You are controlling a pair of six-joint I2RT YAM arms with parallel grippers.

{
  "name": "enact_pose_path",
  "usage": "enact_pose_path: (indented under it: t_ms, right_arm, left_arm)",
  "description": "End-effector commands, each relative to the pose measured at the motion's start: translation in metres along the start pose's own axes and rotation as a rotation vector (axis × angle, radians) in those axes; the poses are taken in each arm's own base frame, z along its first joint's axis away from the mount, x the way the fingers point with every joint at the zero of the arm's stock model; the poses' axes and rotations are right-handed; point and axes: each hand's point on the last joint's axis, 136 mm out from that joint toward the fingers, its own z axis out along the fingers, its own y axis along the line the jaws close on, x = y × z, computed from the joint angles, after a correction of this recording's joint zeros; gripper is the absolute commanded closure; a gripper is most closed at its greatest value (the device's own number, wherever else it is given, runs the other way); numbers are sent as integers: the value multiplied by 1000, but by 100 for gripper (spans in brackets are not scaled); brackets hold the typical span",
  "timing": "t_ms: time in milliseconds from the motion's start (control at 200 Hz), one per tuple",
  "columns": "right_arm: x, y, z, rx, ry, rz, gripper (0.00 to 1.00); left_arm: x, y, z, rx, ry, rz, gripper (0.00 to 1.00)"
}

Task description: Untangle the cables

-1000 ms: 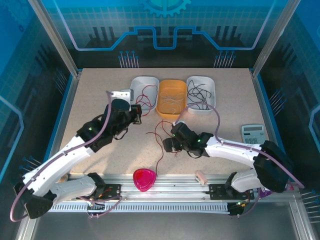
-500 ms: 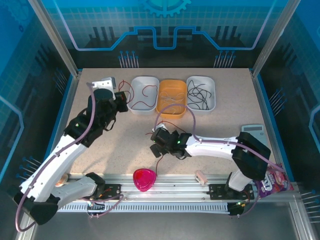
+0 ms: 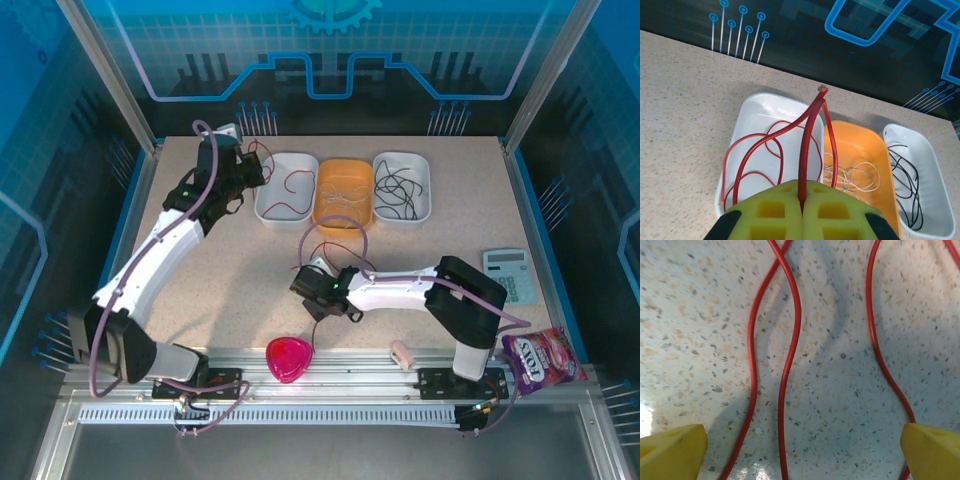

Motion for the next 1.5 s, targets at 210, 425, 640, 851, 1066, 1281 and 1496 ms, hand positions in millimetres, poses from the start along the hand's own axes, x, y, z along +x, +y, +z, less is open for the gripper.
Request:
enact_pose_path:
  t_ms: [210, 425, 640, 851, 1066, 1281, 1496]
  right_arm:
    - [18, -47, 13, 101, 107, 187, 0]
    - [21, -62, 14, 89, 126, 245, 6]
    - [16, -69, 9, 67, 115, 285, 24]
    - [9, -70, 3, 47, 98, 296, 21]
    - [0, -74, -6, 33, 67, 310, 18]
    - [-5, -77, -14, 21, 39, 319, 14]
    - [-7, -82, -21, 19, 21, 330, 6]
  left_arm:
    - [-9, -21, 42, 82, 20, -39, 100]
    - [9, -14, 75, 41, 85, -24, 100]
    - [35, -2, 105, -14, 173, 9, 100]
    - [58, 7, 125, -53, 255, 41, 98]
    - [71, 5, 133, -67, 289, 69, 92]
    - [77, 4, 135, -62, 312, 64, 68]
    - [74, 2, 127, -63, 310, 69, 60]
